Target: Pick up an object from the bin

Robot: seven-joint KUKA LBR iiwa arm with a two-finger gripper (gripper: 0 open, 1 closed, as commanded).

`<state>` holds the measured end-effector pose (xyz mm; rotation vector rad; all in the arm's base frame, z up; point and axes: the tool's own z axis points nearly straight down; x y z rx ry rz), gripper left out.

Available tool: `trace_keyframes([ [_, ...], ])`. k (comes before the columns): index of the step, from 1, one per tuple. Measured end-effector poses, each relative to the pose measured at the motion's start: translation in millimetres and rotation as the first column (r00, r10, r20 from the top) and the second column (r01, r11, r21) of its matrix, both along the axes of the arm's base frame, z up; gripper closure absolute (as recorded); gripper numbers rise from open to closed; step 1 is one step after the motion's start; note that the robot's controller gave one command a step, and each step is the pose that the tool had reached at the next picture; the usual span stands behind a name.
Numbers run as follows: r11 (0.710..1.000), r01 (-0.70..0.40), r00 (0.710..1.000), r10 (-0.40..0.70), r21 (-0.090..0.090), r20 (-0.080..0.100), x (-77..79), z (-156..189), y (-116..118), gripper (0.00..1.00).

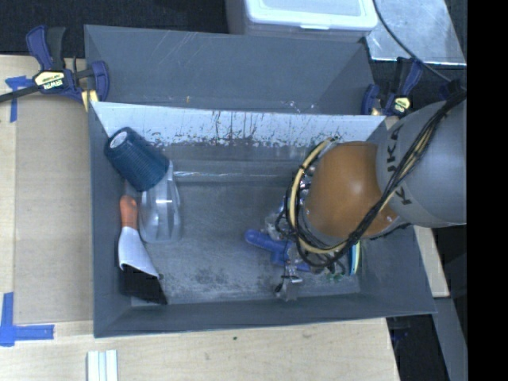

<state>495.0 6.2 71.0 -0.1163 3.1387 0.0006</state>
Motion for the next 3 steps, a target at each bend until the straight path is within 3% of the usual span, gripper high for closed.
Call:
trace_keyframes([
  [1,1.000,0.020,1.000,-0.020,0.000,0.009,0.9,-0.3,-1.1,0.00],
  [2,0.990,0.142,0.990,-0.142,0.000,0.004,14.0,-0.9,-59.9,1.00],
  [3,0.990,0.142,0.990,-0.142,0.000,0.004,14.0,-0.9,-59.9,1.00],
])
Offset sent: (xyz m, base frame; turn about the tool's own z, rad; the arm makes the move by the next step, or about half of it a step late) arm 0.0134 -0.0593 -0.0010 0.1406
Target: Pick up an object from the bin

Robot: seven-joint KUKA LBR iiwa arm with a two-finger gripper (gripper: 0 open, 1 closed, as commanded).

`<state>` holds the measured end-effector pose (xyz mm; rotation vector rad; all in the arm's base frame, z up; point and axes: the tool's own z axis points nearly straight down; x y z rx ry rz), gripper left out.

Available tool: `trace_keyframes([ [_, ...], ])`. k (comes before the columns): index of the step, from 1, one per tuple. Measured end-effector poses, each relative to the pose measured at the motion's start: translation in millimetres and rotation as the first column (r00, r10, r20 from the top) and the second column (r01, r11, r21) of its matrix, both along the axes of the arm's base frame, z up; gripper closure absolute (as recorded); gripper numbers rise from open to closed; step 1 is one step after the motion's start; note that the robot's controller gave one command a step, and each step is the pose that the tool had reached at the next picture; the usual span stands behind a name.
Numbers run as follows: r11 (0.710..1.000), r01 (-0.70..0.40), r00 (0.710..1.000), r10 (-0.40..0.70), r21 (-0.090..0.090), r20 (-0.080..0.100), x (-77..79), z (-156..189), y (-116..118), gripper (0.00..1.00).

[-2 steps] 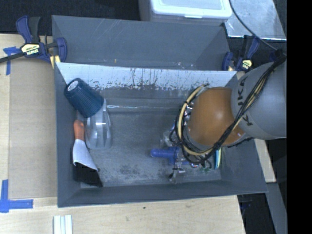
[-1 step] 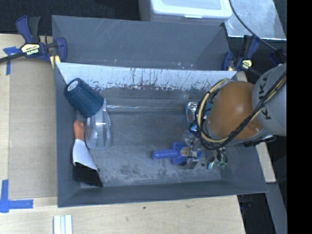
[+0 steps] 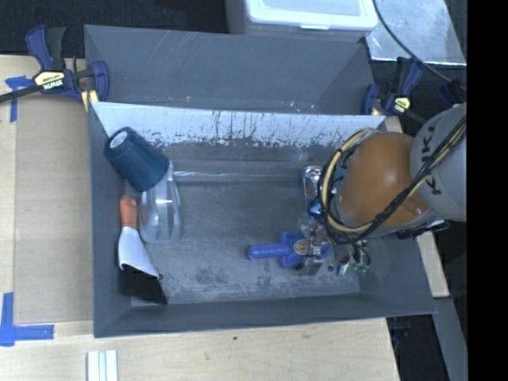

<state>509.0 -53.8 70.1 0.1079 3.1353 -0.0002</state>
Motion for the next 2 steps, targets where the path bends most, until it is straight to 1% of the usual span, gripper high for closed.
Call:
trace_keyframes([
  [1,1.000,0.001,1.000,-0.001,0.001,-0.009,-2.7,14.2,0.3,1.00],
  [2,1.000,0.002,1.000,-0.002,0.000,0.001,-0.1,41.9,-0.2,1.00],
])
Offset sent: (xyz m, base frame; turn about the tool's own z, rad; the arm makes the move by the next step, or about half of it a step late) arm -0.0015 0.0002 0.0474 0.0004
